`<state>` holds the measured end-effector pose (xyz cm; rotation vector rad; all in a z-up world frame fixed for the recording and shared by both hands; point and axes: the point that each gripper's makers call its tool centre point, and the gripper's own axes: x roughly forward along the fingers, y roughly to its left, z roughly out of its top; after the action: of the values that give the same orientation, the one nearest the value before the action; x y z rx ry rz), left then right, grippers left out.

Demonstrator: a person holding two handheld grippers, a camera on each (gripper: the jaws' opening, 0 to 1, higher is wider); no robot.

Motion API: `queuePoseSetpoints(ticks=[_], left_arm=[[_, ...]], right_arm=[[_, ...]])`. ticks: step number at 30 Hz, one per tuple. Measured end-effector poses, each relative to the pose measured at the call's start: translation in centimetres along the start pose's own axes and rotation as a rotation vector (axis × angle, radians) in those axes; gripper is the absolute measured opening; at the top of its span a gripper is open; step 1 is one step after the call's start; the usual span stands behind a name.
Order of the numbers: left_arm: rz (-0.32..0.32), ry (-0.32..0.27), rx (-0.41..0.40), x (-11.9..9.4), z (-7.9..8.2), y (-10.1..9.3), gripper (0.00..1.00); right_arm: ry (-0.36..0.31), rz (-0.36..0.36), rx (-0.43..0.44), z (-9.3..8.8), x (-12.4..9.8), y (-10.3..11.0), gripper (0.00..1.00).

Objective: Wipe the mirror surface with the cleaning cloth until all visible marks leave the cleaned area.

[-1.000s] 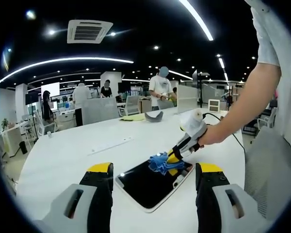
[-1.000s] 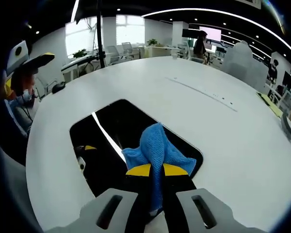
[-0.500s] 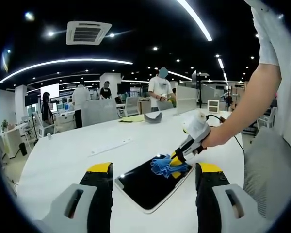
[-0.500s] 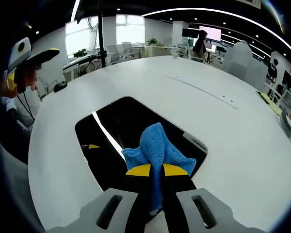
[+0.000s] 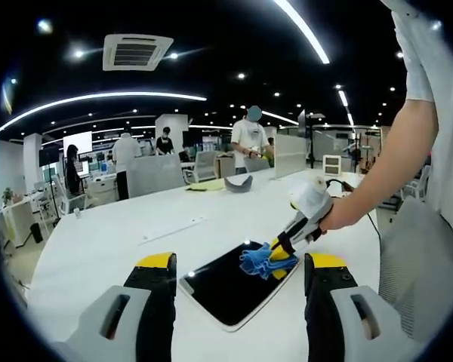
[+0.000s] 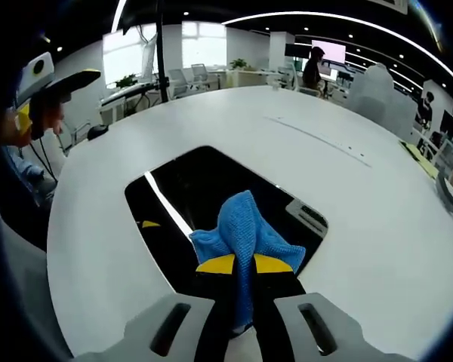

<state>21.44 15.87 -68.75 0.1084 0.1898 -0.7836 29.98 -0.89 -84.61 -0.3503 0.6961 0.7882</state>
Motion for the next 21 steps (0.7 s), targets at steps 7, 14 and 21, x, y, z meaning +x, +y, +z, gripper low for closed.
queuePoseSetpoints(ticks=[7, 14, 21], left_arm=[[-0.003, -0.001, 0.002, 0.0, 0.1, -0.2, 0.69], [-0.001, -0.003, 0.005, -0.1, 0.3, -0.3, 0.69], [-0.001, -0.007, 0.006, -0.1, 0.4, -0.4, 0.69]], right_arm=[[0.000, 0.001, 0.003, -0.3, -0.5, 0.6, 0.02], [0.001, 0.003, 0.003, -0.8, -0.8, 1.1, 0.02], [0.002, 0.008, -0.002, -1.2, -1.4, 1.9, 0.02]])
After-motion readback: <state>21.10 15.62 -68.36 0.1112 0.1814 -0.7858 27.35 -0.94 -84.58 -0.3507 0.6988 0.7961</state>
